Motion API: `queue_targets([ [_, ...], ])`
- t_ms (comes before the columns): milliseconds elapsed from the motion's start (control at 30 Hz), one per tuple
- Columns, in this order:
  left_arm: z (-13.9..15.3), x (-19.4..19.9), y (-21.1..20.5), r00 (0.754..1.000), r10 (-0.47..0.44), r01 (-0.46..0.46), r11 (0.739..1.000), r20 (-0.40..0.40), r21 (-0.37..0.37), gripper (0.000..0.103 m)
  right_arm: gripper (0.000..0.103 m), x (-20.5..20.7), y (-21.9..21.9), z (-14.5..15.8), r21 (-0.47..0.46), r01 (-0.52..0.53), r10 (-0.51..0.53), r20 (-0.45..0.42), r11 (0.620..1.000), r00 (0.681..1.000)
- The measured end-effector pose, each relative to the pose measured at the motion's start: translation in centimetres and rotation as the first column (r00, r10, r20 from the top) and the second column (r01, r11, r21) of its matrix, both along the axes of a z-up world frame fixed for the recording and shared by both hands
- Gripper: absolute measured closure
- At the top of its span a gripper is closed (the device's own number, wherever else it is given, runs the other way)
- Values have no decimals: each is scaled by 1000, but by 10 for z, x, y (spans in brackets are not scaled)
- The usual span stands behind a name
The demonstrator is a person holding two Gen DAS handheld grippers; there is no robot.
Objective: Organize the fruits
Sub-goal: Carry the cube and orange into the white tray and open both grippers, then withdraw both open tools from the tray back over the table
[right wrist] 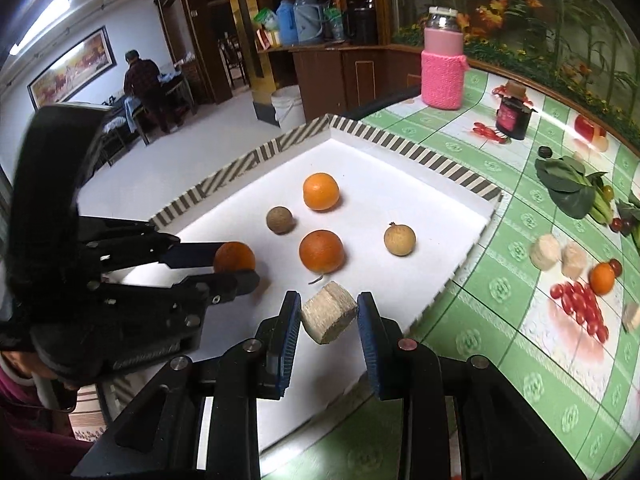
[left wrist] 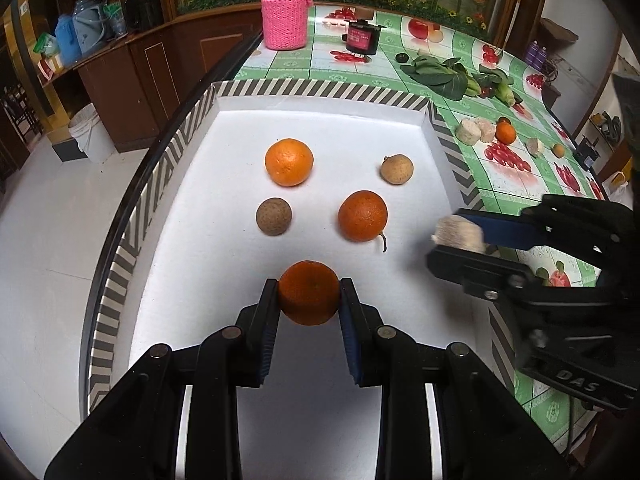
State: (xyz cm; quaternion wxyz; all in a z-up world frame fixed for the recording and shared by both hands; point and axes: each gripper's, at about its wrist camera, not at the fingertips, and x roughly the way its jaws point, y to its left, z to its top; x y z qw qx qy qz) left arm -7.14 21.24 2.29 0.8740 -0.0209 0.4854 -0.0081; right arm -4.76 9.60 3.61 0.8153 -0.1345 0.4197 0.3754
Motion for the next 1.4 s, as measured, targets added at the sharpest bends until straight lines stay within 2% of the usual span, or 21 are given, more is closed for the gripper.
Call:
queue_targets([
  [167,-1,4,1,1000,9,-9,1000,-4,11,76,73,14,7,-11,-20,-1,0,-22,1000,1000],
  [367,-5,7,6,999,34,-34,999,-29,-12,76,71,16,12,-13,-24,-10,10,-8,1000,1000],
  [533,-7,8,8,998,53,-54,999,-44,-10,74,58,12,9,-9,-24,-6,6,10,1000,1000],
  [633,-3,6,8,997,68,-68,998,-22,-4,54,57,9,-1,-3,-1,10,-10,13,1000,1000],
  [700,1,4,7,997,74,-74,997,-4,0,37,56,8,-9,2,17,29,-29,14,999,999],
  [767,5,3,4,997,78,-78,997,9,4,33,54,7,-20,7,54,45,-46,8,998,999],
  [900,12,1,-4,996,78,-79,997,33,18,33,41,2,-39,17,78,91,-93,24,993,995],
  [1067,20,0,-17,996,73,-74,997,55,14,33,40,-4,-69,24,107,143,-147,30,984,989],
  [1133,22,-1,-22,996,67,-68,998,62,9,33,35,-4,-81,26,112,171,-176,35,979,984],
  [1400,32,4,-64,997,-8,8,1000,77,-2,33,25,-6,-139,27,115,282,-288,38,953,957],
])
